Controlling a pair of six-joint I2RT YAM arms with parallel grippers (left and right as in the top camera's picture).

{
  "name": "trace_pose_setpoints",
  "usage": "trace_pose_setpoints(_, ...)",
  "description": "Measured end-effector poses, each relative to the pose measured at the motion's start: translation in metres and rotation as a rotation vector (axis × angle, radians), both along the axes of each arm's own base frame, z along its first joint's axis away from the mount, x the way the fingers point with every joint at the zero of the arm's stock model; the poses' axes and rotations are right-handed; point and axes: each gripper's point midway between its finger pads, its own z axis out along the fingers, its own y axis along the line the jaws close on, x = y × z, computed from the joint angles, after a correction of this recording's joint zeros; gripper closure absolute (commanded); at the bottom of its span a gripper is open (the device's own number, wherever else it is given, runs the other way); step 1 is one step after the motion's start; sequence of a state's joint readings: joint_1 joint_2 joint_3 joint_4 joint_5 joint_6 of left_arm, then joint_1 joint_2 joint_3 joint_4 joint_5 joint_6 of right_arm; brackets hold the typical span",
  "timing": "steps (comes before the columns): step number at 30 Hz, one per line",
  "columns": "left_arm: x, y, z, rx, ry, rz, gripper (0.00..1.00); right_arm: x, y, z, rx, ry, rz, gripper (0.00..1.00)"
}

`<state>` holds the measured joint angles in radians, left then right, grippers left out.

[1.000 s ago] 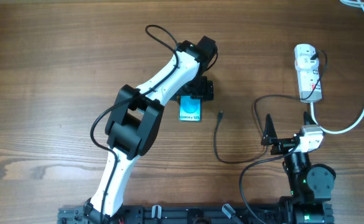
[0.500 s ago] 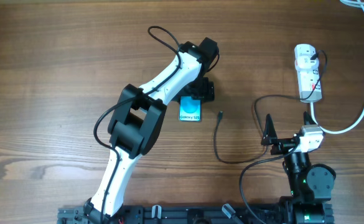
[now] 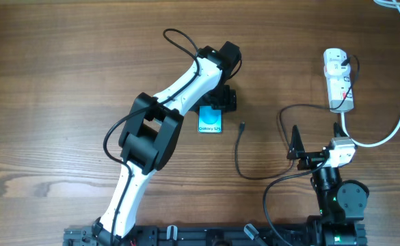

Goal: Plug charger to phone and switch on socket
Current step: 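Lower the left gripper and grasp the phone's top edge, then lift the phone upright with the left gripper, bottom facing down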

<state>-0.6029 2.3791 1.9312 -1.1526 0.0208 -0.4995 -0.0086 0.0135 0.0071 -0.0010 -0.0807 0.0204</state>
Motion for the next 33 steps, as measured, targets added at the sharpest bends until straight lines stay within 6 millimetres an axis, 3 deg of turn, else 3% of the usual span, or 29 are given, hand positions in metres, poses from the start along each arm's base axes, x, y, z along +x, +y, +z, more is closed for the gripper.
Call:
trace_pose_setpoints(1, 0.001, 0.0, 0.0, 0.0, -0.003, 0.001, 0.07, 0.0, 0.0, 0.0, 0.0, 0.0, 0.0, 0.0)
trace_pose_setpoints(3, 0.001, 0.0, 0.0, -0.001, -0.006, 0.001, 0.23, 0.0, 0.0, 0.0, 0.0, 0.0, 0.0, 0.0)
trace_pose_setpoints(5, 0.002, 0.0, 0.0, 0.0, -0.01, 0.001, 0.27, 0.0, 0.0, 0.0, 0.0, 0.0, 0.0, 0.0)
trace_pose_setpoints(14, 0.002, 0.002, 0.002, 0.001, -0.004, 0.005, 0.33, 0.0, 0.0, 0.0, 0.0, 0.0, 0.0, 0.0)
trace_pose_setpoints(17, 0.004, 0.016, 0.005, 0.02, 0.02, 0.033, 0.34, 0.0, 0.0, 0.0, 0.0, 0.0, 0.0, 0.0)
trace_pose_setpoints(20, 0.018, 0.04, 0.016, 0.026, 0.015, 0.092, 0.34, 0.0, 0.0, 0.0, 0.0, 0.0, 0.0, 0.0)
trace_pose_setpoints(23, 0.025, 0.059, 0.048, -0.015, -0.002, 0.147, 0.34, 0.0, 0.0, 0.0, 0.0, 0.0, 0.0, 0.0)
trace_pose_setpoints(25, 0.028, 0.062, 0.079, -0.106, -0.021, 0.157, 0.33, 0.0, 0.0, 0.0, 0.0, 0.0, 0.0, 0.0)
trace_pose_setpoints(28, 0.024, 0.048, 0.123, -0.348, -0.004, 0.122, 0.34, 0.0, 0.0, 0.0, 0.0, 0.0, 0.0, 0.0)
trace_pose_setpoints(33, 0.017, 0.022, 0.173, -0.782, 0.105, 0.086, 0.33, 0.0, 0.0, 0.0, 0.0, 0.0, 0.0, 0.0)
